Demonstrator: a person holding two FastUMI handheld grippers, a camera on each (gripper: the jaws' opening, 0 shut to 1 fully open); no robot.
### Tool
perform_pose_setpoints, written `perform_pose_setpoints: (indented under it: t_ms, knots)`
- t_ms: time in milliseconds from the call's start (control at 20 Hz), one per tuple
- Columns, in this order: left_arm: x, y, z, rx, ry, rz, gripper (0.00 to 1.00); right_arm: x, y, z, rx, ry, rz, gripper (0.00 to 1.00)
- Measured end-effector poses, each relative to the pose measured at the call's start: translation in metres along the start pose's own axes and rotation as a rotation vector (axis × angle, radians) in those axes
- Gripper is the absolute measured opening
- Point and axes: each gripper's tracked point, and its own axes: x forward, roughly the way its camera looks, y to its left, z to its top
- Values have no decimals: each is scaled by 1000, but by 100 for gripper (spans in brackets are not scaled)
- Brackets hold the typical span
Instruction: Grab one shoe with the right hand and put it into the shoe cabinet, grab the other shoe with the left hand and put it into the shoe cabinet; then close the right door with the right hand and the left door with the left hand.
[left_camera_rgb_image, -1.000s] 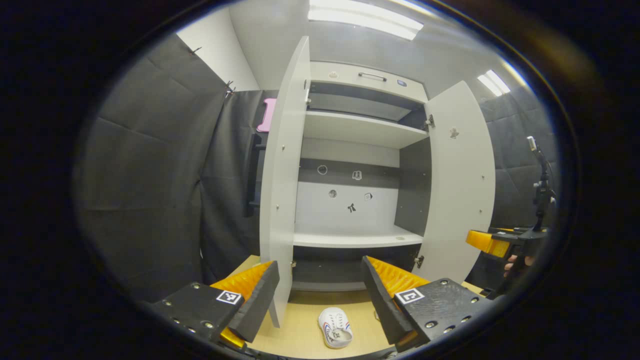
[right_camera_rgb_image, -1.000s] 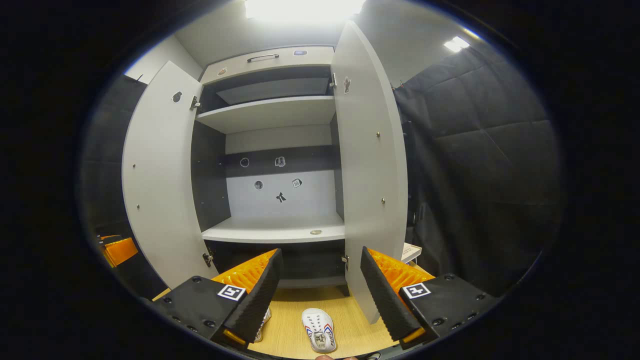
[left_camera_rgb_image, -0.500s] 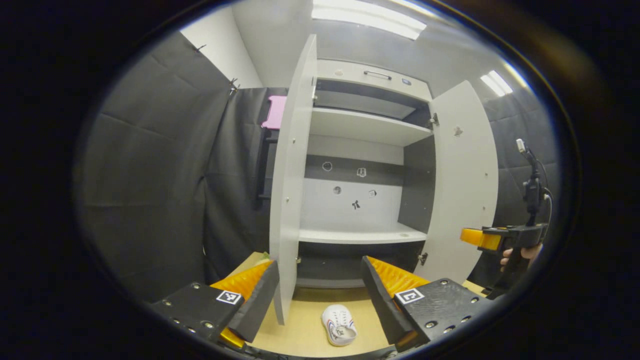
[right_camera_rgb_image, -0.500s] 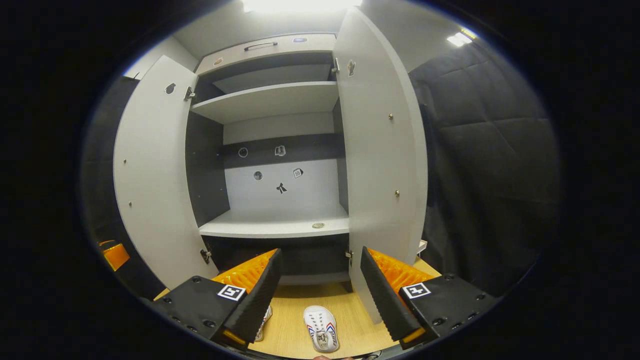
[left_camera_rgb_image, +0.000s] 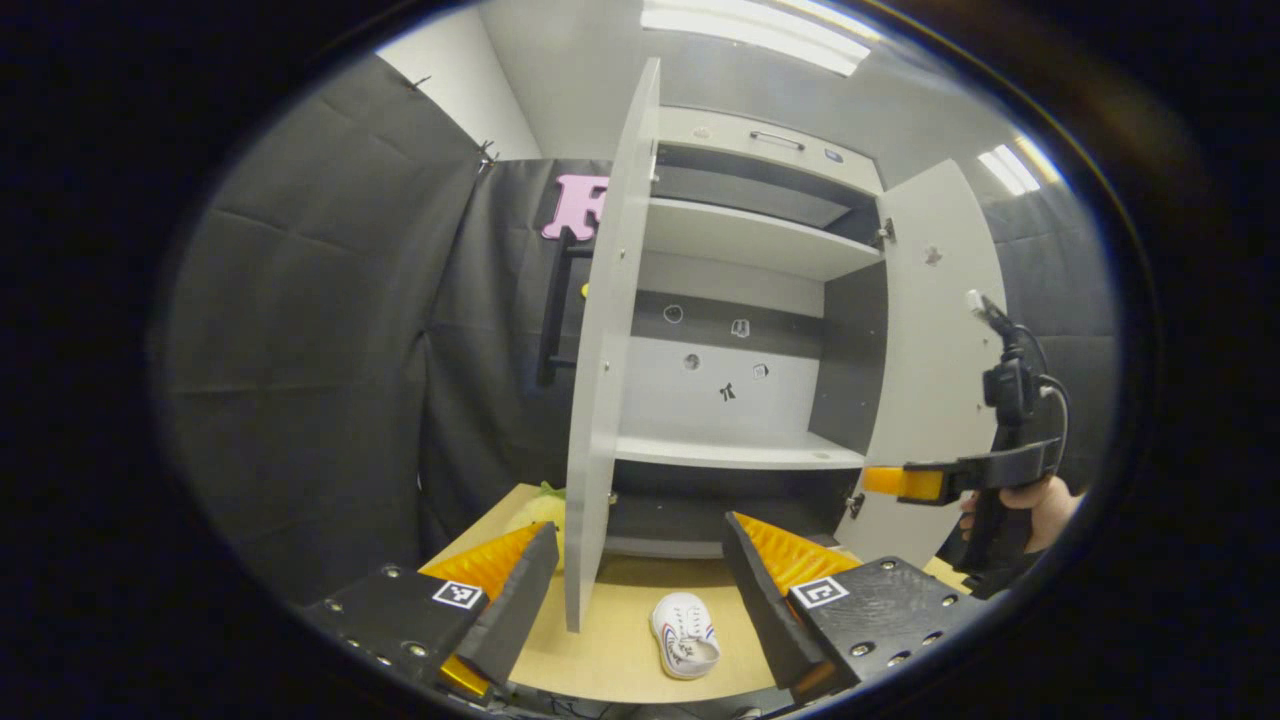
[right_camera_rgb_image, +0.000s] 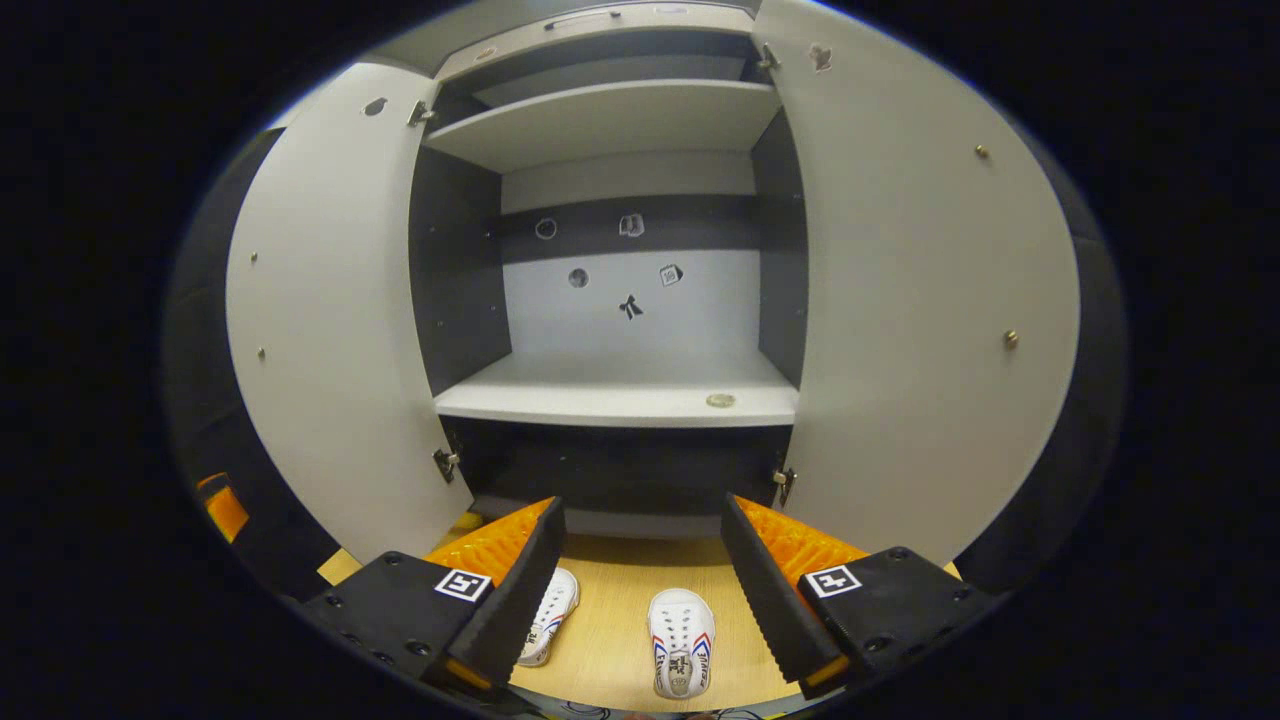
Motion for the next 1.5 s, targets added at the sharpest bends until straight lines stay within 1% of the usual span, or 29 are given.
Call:
perform_pose_setpoints:
  t_ms: [50,150,200,300,400,450,500,700,750,800,850,900,950,1000,1050,1100,1150,1200,1300,1350,1400,1450,1500]
  knots:
    - [1,-2,-4,-3,13,0,94,13,0,-20,2,58,4,98]
    - [5,-10,-6,-15,31,-5,93,32,-1,-57,24,153,13,98]
    - [7,-14,-8,-18,42,-8,95,40,-2,-77,34,200,15,99]
    - [15,-24,-14,-13,80,-12,93,52,-5,-119,24,294,24,98]
    - [23,-31,-18,8,108,-16,95,62,-6,-154,1,357,41,98]
    - [26,-35,-17,19,115,-18,93,67,-5,-170,-3,384,48,99]
    - [29,-38,-16,29,123,-16,95,71,-5,-187,2,415,53,98]
    - [33,-43,-13,50,136,10,95,89,-9,-238,13,519,55,98]
    - [34,-43,-15,52,139,18,96,93,-11,-251,6,548,50,93]
    - [35,-43,-19,53,152,27,95,95,-14,-261,-4,574,38,99]
    - [36,-44,-22,51,165,33,94,96,-15,-270,-8,600,33,93]
    - [36,-46,-22,48,168,35,95,96,-12,-275,-5,611,43,88]
    - [36,-50,-23,45,166,34,95,99,-11,-279,-17,619,44,90]
    - [37,-52,-23,46,169,35,95,100,-13,-287,-42,626,43,77]
    - [38,-56,-23,49,172,38,94,99,-15,-289,-74,640,33,77]
    - [41,-60,-22,52,173,39,93,102,-20,-291,-118,626,2,73]
    - [44,-64,-21,56,171,38,95,102,-23,-293,-165,635,0,66]
    - [47,-68,-20,62,168,36,95,102,-25,-295,-210,628,-4,47]
    - [52,-79,-22,69,173,27,95,101,-24,-294,-231,631,15,40]
    - [54,-86,-23,70,176,19,95,108,-28,-299,-235,624,5,41]
    - [56,-91,-25,69,183,10,95,106,-28,-297,-216,626,15,23]
    - [59,-96,-29,67,191,3,95,98,-25,-287,-216,621,23,21]
    - [62,-101,-32,61,198,-4,95,95,-24,-291,-203,627,42,25]
